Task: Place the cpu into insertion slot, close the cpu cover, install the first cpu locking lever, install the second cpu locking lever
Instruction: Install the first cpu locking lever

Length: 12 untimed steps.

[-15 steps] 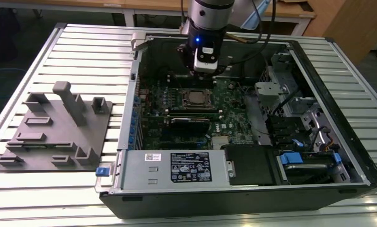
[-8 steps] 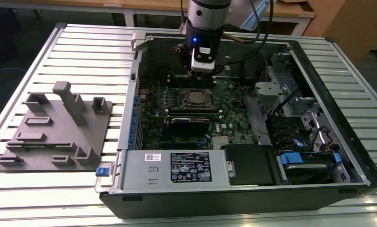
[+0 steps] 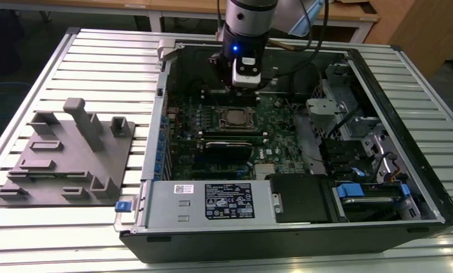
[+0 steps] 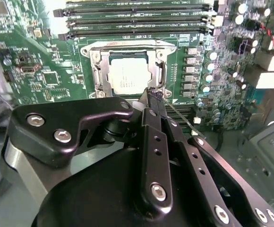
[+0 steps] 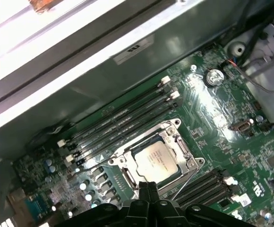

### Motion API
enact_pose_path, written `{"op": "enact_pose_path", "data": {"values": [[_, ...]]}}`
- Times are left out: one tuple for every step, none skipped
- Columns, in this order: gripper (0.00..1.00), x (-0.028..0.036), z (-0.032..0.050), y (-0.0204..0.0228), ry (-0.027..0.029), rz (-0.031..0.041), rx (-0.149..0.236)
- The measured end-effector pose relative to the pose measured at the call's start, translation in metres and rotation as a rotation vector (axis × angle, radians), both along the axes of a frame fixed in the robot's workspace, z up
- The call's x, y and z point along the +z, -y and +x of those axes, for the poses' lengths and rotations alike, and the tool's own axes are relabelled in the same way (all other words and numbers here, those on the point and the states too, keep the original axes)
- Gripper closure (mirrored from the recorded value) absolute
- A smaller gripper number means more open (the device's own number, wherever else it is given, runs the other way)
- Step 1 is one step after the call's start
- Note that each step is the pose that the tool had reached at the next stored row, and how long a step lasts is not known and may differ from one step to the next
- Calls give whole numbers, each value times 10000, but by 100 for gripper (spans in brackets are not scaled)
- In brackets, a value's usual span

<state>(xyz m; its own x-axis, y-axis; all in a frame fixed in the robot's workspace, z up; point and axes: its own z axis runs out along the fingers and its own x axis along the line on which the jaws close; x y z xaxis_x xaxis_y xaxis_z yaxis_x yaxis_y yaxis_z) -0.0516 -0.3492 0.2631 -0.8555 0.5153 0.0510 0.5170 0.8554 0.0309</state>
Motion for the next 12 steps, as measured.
{"op": "enact_pose_path", "data": {"values": [[89, -1, 0, 0, 0, 0, 153], [89, -2, 0, 0, -1, -1, 314], [89, -2, 0, 0, -1, -2, 450], [89, -2, 0, 1, -1, -2, 570], [89, -3, -1, 1, -1, -1, 665], [89, -4, -3, 2, 1, 1, 727], [89, -4, -12, 3, 3, 2, 761], [89, -4, -34, 4, 5, 1, 768], [89, -4, -59, 4, 9, 0, 767], [89, -4, -81, 4, 13, 0, 767], [89, -4, -104, 4, 18, -1, 767], [89, -5, -125, 4, 24, 0, 767]]}}
